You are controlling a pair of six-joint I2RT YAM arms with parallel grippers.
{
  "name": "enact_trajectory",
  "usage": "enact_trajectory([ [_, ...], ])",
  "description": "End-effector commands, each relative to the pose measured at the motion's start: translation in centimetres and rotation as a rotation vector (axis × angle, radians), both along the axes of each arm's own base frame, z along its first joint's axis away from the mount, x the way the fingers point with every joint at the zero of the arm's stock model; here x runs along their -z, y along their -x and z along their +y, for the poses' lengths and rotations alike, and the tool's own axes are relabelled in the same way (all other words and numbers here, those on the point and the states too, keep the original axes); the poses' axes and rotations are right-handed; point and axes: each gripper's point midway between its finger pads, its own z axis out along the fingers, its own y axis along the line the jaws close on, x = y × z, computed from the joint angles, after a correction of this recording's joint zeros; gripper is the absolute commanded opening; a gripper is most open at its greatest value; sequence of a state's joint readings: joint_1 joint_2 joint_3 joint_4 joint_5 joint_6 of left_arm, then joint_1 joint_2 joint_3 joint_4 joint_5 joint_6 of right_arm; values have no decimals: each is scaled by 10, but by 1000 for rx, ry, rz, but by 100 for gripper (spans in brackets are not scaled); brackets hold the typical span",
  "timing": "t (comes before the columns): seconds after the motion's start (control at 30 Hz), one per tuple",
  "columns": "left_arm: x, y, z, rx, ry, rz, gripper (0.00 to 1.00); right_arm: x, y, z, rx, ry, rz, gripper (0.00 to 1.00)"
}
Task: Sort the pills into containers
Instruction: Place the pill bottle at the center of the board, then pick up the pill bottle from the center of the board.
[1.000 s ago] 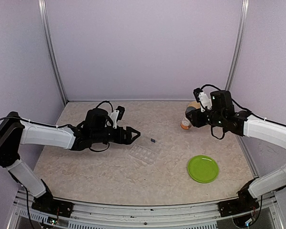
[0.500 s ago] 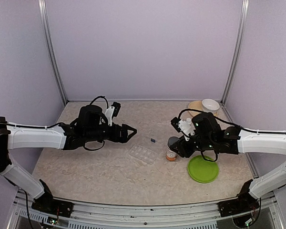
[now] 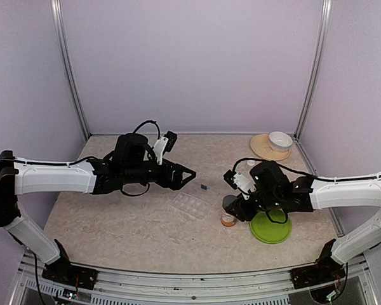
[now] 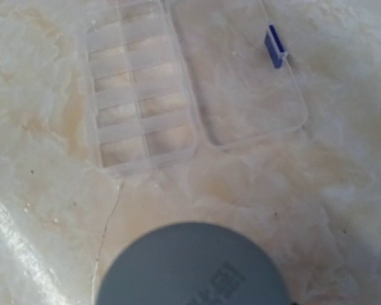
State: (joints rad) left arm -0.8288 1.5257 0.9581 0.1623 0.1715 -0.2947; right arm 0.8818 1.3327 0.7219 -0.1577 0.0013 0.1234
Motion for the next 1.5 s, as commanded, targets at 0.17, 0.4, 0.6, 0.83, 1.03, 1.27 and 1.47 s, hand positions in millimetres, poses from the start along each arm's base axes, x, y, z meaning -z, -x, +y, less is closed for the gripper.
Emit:
enact_trajectory([
  [0.17,-4,10,-33,117,-63,-47,99,-37,5,-7,23,-82,-61,91],
  [0.4,-3,30,-72,291,-100,-86,99,-63,-7,-48,239,-102,-139,100],
  [0.6,10,50,-113,469,-180,-163,99,-77,-27,-97,481,-162,-139,100],
  [0.83,38,65,-136,595,-289,-189,99,-81,-33,-133,615,-234,-133,100],
  [1.03,54,59,-141,591,-338,-202,99,-72,-32,-134,613,-241,-112,100],
  [1.27,70,58,-150,606,-361,-211,96,-63,-33,-133,615,-231,-101,100],
  [1.47,71,57,-157,598,-346,-221,91,-60,-32,-132,611,-237,-94,100],
])
